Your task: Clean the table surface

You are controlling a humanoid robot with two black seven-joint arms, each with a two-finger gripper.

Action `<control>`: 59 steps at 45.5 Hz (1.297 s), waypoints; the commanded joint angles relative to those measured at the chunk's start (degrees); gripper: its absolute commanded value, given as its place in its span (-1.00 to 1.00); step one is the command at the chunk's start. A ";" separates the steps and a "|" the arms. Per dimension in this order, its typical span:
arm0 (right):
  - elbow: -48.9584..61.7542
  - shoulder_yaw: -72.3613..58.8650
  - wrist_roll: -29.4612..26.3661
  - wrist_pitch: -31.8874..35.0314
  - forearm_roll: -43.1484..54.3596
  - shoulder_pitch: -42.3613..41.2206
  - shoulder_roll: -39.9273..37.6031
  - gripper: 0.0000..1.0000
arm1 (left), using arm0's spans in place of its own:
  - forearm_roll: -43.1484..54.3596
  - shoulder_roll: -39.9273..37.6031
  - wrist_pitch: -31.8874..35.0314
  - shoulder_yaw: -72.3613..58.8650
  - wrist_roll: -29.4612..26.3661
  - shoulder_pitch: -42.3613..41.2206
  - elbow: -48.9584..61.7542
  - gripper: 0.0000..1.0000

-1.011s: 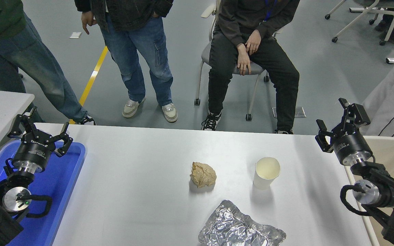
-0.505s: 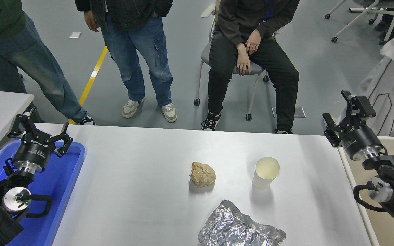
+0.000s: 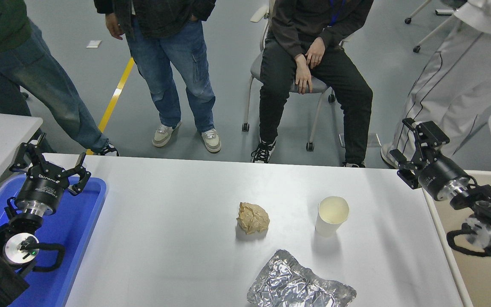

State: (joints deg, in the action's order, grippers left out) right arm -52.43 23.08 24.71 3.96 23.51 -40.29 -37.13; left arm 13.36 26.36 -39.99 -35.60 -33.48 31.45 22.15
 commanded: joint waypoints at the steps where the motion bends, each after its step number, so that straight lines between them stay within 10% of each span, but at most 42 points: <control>1: -3.28 -10.85 -2.30 0.34 2.86 -7.08 -3.47 0.98 | 0.00 0.01 0.00 0.00 0.00 0.01 0.00 1.00; 28: -16.38 -33.80 -9.06 4.12 23.86 -26.50 -9.28 0.98 | 0.00 0.01 0.00 0.00 0.00 0.01 0.00 1.00; 39: -19.02 -33.97 -24.35 10.80 24.75 -31.69 -8.31 0.98 | 0.00 0.01 0.00 0.00 0.00 0.01 0.00 1.00; 59: -20.08 -36.70 -33.23 11.68 24.66 -33.36 -1.28 0.98 | 0.00 0.01 0.00 0.00 0.00 0.01 0.00 1.00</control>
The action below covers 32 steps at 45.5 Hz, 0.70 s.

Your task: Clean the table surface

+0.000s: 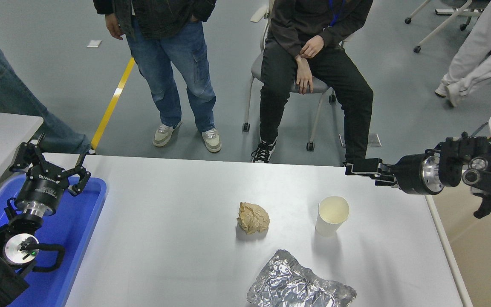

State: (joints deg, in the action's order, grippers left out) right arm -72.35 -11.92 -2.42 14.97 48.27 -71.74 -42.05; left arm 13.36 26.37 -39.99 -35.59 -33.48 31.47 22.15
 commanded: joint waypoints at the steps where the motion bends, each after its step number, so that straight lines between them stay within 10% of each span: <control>1: -0.16 -1.71 -7.85 0.59 -0.45 -2.09 4.08 0.98 | 0.00 0.00 0.00 0.00 0.00 0.00 0.00 1.00; 32: 6.26 -2.06 -11.65 0.76 -3.27 4.32 10.32 0.98 | 0.00 0.00 0.00 0.00 0.00 0.00 0.00 1.00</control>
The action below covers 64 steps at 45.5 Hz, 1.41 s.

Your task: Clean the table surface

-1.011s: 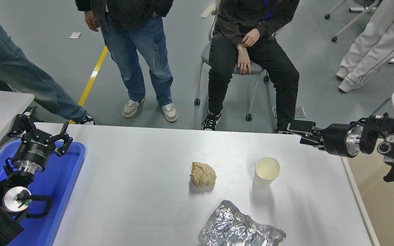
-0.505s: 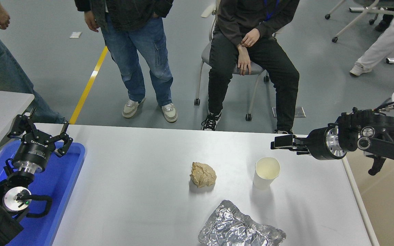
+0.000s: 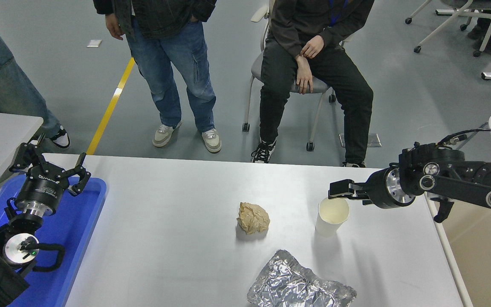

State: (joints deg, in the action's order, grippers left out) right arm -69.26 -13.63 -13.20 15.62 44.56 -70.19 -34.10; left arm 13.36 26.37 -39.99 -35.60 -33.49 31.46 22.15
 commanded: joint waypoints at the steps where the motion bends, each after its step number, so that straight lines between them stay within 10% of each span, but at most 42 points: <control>1: 3.42 -0.35 -0.87 0.03 0.53 2.78 2.72 0.98 | 0.00 0.00 0.00 0.00 0.00 0.00 0.00 1.00; 29: 7.73 -0.35 -0.51 0.02 2.64 3.74 6.50 0.92 | 0.00 0.00 0.00 0.00 0.00 0.00 0.00 1.00; 49: 7.73 -1.93 -0.34 0.20 2.81 3.74 8.08 -0.92 | 0.00 0.00 0.00 0.00 0.00 0.00 0.00 1.00; 64: 7.91 -1.93 0.98 0.20 3.07 2.95 8.00 -1.00 | 0.00 0.00 0.00 0.00 0.00 0.00 0.00 1.00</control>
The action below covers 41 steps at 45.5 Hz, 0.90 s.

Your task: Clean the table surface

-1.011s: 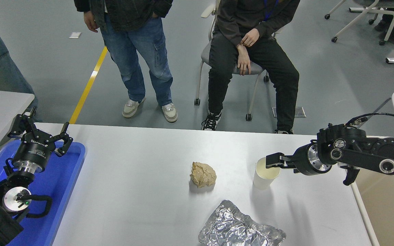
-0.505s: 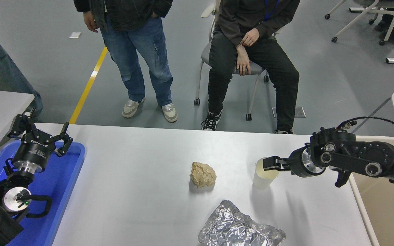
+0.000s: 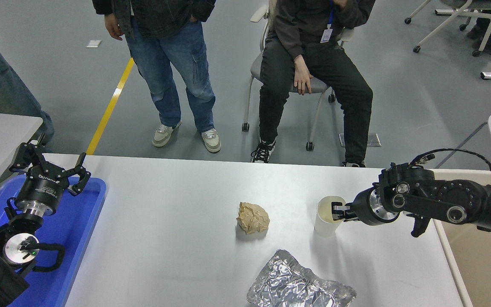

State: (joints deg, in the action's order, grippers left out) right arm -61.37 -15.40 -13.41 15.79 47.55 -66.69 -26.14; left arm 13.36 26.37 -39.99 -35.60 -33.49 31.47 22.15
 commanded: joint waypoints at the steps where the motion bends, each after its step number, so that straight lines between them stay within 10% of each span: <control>1: -0.06 -0.16 1.54 0.03 0.08 -0.72 0.03 -1.00 | 0.00 0.00 0.00 0.00 0.00 0.00 0.00 1.00; 41: -13.68 5.20 1.11 14.97 -1.67 -17.25 -18.51 -1.00 | 0.00 0.00 0.00 0.00 0.00 0.00 0.00 1.00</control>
State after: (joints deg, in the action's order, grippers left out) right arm -70.41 -13.13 -12.18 25.50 46.42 -79.69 -38.55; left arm 13.36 26.37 -39.99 -35.60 -33.49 31.46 22.15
